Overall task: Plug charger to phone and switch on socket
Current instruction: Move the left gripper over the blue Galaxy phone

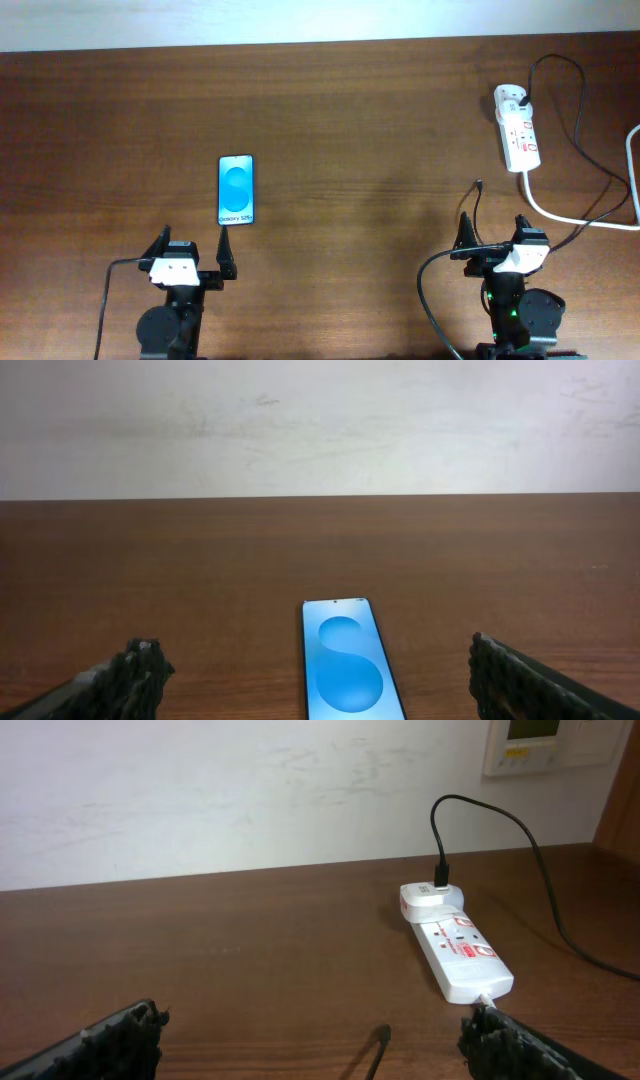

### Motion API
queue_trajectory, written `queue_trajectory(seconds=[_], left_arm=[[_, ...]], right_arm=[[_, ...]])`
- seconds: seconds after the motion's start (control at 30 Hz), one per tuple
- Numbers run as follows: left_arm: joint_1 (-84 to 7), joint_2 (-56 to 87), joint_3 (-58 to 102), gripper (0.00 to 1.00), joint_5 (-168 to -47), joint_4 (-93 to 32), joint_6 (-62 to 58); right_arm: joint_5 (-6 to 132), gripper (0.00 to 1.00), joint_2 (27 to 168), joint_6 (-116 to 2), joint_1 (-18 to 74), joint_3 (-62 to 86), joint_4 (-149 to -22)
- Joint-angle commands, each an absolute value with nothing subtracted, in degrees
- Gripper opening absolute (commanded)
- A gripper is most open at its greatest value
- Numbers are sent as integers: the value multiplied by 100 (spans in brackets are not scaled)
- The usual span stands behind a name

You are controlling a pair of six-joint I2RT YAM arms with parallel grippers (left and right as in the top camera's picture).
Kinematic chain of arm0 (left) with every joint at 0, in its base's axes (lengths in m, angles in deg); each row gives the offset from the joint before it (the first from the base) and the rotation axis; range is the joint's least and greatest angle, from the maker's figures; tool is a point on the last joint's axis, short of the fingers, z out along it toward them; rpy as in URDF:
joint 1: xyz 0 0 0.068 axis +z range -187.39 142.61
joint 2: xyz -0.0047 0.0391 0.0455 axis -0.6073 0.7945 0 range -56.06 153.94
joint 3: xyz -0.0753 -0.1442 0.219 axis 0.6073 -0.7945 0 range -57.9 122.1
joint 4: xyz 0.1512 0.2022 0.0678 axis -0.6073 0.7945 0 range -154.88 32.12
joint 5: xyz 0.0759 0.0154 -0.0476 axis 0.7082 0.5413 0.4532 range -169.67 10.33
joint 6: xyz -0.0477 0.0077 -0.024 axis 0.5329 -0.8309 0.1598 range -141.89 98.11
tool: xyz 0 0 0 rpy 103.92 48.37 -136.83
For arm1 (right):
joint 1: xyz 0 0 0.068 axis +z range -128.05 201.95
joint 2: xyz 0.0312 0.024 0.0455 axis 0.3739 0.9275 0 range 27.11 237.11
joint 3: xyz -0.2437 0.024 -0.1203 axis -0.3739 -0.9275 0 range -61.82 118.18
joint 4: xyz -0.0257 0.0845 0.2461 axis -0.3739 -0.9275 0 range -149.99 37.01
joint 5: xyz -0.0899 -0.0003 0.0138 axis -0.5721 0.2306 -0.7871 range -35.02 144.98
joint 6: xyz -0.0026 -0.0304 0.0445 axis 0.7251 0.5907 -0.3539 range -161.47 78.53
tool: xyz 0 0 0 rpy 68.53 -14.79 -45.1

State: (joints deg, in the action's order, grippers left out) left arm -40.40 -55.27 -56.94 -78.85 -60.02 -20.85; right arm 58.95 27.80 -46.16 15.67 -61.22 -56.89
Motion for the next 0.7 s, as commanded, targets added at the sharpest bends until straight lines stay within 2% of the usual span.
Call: queue_trajectory(seconds=[0.0,0.67], left_arm=[[-4073,-5566,-5736,99,-7951,-6013,-2192],[-4073,-5566,-5139,99,-8338,-5493,-2194]], right_arm=[[5888,98,2785,-4635,1589,-6150,-5724],[5888,98,2785,-4635,1589,-6150,-5724]])
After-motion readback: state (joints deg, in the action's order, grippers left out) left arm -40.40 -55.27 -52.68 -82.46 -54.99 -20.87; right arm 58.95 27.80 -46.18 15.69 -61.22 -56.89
